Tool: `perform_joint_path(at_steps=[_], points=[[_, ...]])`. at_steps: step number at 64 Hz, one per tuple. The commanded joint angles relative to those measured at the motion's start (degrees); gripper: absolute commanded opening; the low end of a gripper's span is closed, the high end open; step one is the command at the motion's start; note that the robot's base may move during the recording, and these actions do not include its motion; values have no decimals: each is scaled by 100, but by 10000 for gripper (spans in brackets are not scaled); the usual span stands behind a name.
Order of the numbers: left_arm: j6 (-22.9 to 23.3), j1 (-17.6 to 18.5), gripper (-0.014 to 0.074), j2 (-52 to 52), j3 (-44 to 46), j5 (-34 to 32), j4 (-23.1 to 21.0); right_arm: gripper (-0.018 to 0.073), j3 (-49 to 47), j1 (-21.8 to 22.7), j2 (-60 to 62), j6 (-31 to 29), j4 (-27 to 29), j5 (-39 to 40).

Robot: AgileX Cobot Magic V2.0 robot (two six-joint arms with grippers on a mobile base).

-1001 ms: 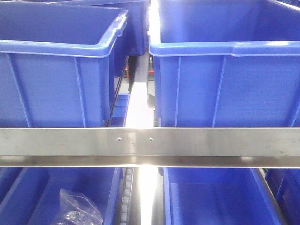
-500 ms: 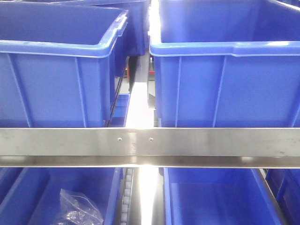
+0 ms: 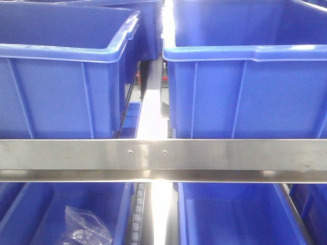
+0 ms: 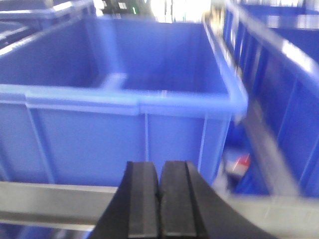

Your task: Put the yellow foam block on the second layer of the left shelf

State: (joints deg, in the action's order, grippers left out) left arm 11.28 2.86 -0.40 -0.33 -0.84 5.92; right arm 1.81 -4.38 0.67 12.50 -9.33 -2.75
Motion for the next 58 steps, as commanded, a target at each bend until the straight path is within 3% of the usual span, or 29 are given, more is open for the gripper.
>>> perform_joint_path(at_steps=[1, 9, 58], points=[[26, -16, 137, -88, -140, -514, -22, 49, -134, 10, 101, -504, 500, 307], [26, -16, 137, -88, -140, -514, -22, 49, -134, 10, 101, -1453, 598, 550], [26, -16, 137, -88, -140, -514, -22, 49, -134, 10, 101, -1250, 627, 809]])
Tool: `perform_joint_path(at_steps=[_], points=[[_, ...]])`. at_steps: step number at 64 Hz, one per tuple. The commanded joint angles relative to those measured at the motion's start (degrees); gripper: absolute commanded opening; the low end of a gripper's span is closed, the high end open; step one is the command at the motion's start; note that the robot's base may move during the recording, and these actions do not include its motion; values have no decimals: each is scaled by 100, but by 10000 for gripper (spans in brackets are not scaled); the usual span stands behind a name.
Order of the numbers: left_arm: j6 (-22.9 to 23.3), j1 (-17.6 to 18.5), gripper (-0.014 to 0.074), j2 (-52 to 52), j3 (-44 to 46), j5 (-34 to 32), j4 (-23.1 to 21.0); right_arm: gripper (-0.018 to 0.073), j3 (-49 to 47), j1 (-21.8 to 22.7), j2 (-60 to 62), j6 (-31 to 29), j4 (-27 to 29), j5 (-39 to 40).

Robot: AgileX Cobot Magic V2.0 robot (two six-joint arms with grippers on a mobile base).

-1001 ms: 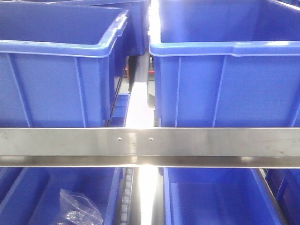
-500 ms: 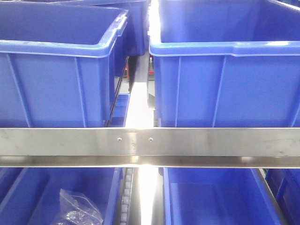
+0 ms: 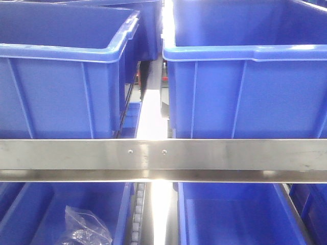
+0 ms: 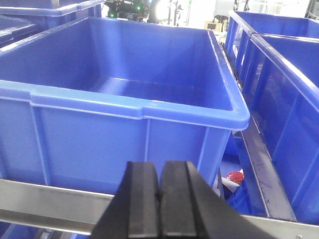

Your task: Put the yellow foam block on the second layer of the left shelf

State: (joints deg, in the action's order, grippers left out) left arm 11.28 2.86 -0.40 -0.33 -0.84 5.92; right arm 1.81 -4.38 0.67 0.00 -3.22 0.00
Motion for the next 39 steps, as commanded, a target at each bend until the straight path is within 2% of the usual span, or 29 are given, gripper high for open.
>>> perform_joint_path(at_steps=[1, 39], points=[[26, -16, 137, -88, -140, -514, -22, 49, -134, 10, 101, 0, 16, 534], [26, -16, 137, -88, -140, -514, -22, 49, -134, 10, 101, 0, 16, 529]])
